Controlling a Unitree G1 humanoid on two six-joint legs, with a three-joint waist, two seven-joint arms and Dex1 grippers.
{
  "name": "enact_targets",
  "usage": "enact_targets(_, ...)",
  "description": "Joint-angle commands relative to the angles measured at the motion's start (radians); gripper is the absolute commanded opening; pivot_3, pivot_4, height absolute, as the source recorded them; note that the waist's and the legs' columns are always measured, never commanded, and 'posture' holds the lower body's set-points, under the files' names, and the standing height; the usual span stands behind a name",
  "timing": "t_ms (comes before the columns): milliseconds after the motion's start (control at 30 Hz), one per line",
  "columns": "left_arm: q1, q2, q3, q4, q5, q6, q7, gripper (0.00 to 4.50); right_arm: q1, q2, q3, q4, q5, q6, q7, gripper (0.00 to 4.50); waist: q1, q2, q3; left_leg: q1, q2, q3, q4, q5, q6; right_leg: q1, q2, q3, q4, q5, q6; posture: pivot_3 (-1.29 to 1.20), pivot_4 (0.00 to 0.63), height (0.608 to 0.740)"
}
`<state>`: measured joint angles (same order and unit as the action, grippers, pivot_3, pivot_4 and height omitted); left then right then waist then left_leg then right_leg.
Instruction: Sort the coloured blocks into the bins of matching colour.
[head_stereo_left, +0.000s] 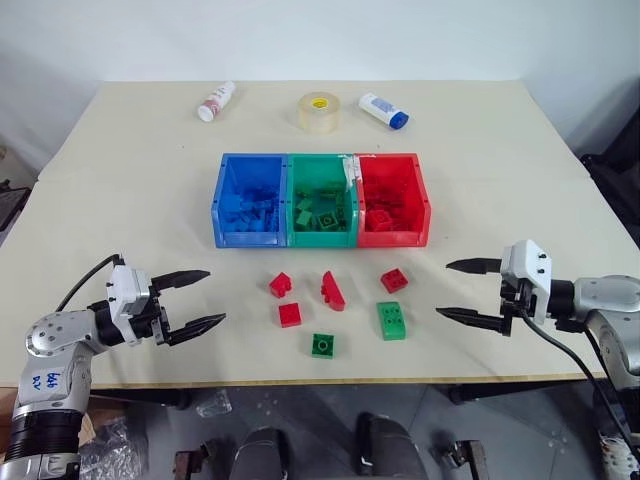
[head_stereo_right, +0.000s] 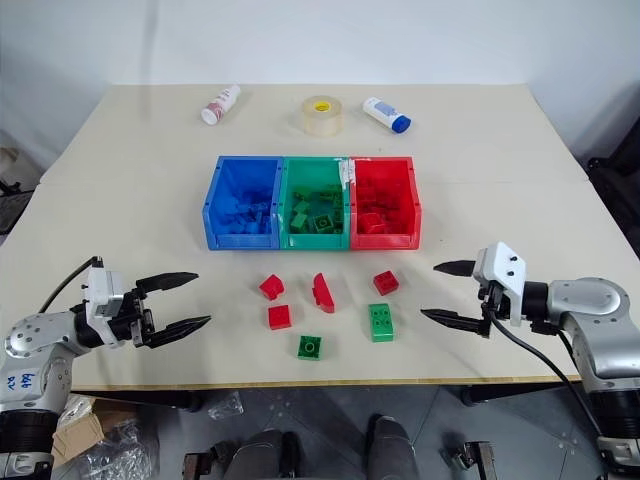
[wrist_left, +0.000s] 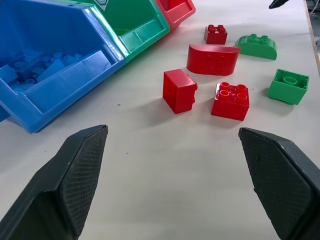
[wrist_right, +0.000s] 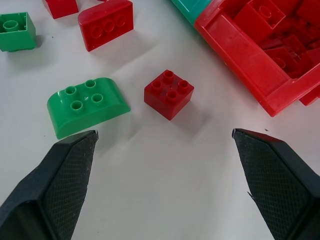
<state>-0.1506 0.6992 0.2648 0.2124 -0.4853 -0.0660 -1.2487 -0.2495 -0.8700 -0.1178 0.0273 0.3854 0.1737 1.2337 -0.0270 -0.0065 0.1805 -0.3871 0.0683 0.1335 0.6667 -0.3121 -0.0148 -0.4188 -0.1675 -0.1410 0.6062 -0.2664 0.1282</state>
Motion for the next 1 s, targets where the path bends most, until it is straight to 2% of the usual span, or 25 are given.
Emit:
enact_targets(33, -0.013, 0.008, 0.013, -0.002, -0.019, -0.003, -0.018, 4.46, 0.0, -0.002, -0.035, -0.015, 0.018, -0.021, 0.0, 4.5, 0.0, 0.0, 0.0, 0.0, 0.0, 0.0, 0.0, 0.0, 0.0, 0.0, 0.0, 0.0, 0.0, 0.0, 0.0, 0.0, 0.15, 0.74)
enact_targets(133, -0.032, -0.001, 0.01, 0.004, 0.023, 0.003, 0.056, 4.46, 0.007, -0.006, -0.037, -0.022, 0.014, -0.001, -0.017, 4.5, 0.0, 0.0, 0.0, 0.0, 0.0, 0.0, 0.0, 0.0, 0.0, 0.0, 0.0, 0.0, 0.0, 0.0, 0.0, 0.0, 0.15, 0.74)
enact_targets(233, -0.042, -0.002, 0.004, -0.003, 0.0, 0.069, 0.071, 4.46, 0.034, -0.012, -0.049, -0.04, 0.012, 0.024, -0.042, 4.5, 0.001, 0.0, 0.0, 0.0, 0.0, 0.0, 0.001, 0.0, 0.0, 0.0, 0.0, 0.0, 0.001, 0.0, 0.0, 0.0, 0.15, 0.74)
enact_targets(600, -0.048, 0.009, -0.039, 0.043, 0.064, 0.016, 0.054, 4.46, 0.329, -0.13, -0.235, -0.174, 0.028, 0.098, -0.028, 4.5, 0.008, 0.0, 0.0, 0.001, 0.0, 0.0, 0.001, 0.0, 0.0, 0.0, 0.0, 0.001, 0.0, 0.0, 0.0, 0.0, 0.15, 0.74)
enact_targets(767, -0.055, 0.003, -0.04, 0.038, 0.032, 0.045, 0.018, 4.46, 0.278, -0.111, -0.147, -0.279, 0.04, 0.187, -0.072, 4.5, -0.004, 0.0, 0.0, 0.002, 0.0, 0.001, 0.002, 0.0, 0.0, 0.0, 0.0, 0.003, 0.001, 0.0, 0.0, 0.0, 0.15, 0.74)
enact_targets(1000, -0.02, -0.031, -0.031, -0.028, 0.009, 0.026, 0.015, 4.46, 0.07, -0.033, 0.104, -0.267, -0.033, 0.232, -0.1, 4.5, 0.0, -0.001, 0.0, 0.001, 0.0, 0.001, 0.002, -0.001, 0.0, 0.0, 0.0, 0.003, 0.002, 0.0, 0.0, 0.0, 0.15, 0.74)
